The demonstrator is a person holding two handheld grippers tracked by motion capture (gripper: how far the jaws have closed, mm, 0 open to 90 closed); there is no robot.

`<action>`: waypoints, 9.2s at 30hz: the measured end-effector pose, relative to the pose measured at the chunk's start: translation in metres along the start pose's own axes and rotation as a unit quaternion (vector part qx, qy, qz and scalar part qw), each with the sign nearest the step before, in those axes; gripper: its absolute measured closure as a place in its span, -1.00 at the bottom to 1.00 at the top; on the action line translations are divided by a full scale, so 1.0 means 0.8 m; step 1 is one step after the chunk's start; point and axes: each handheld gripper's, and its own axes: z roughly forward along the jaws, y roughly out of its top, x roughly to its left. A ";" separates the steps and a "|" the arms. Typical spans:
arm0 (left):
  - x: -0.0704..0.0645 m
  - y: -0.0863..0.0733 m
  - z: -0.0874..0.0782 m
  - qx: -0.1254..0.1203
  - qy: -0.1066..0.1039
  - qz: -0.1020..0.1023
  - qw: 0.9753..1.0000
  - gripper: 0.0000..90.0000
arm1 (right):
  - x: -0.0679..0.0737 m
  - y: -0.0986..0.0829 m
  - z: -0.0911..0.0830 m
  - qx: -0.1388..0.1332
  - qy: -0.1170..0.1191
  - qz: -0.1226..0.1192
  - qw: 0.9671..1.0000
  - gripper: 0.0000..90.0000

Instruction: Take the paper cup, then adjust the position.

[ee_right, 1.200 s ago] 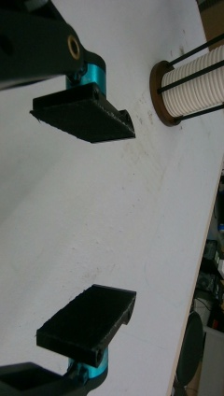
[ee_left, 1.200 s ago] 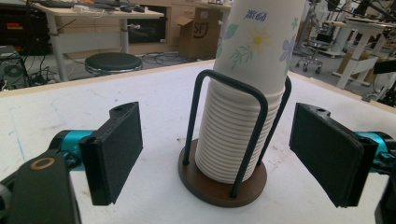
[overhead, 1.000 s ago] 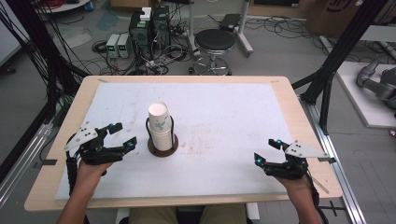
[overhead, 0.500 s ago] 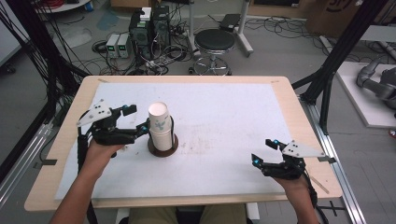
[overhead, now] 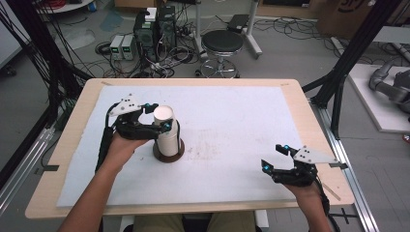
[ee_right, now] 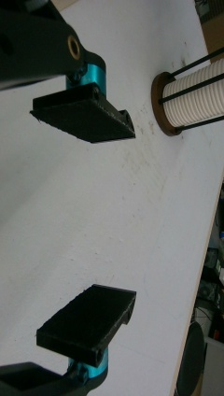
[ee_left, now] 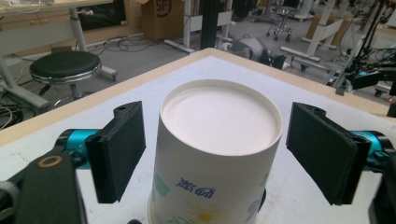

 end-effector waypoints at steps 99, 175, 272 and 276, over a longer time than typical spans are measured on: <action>-0.109 0.017 0.073 -0.031 -0.150 0.029 0.988 -0.22 | 0.043 0.046 0.045 -0.019 0.134 -0.031 0.990 -0.56; -0.126 -0.006 0.070 0.077 -0.245 0.058 0.965 -0.64 | 0.095 0.110 0.105 0.151 0.241 -0.240 0.928 -0.17; -0.112 -0.060 0.031 0.032 -0.268 0.012 0.963 -0.69 | 0.070 0.065 0.090 -0.034 0.337 -0.063 0.939 -0.14; -0.112 -0.057 0.028 0.037 -0.255 0.020 0.966 -0.69 | 0.071 0.073 0.087 0.000 0.322 -0.088 0.943 -0.14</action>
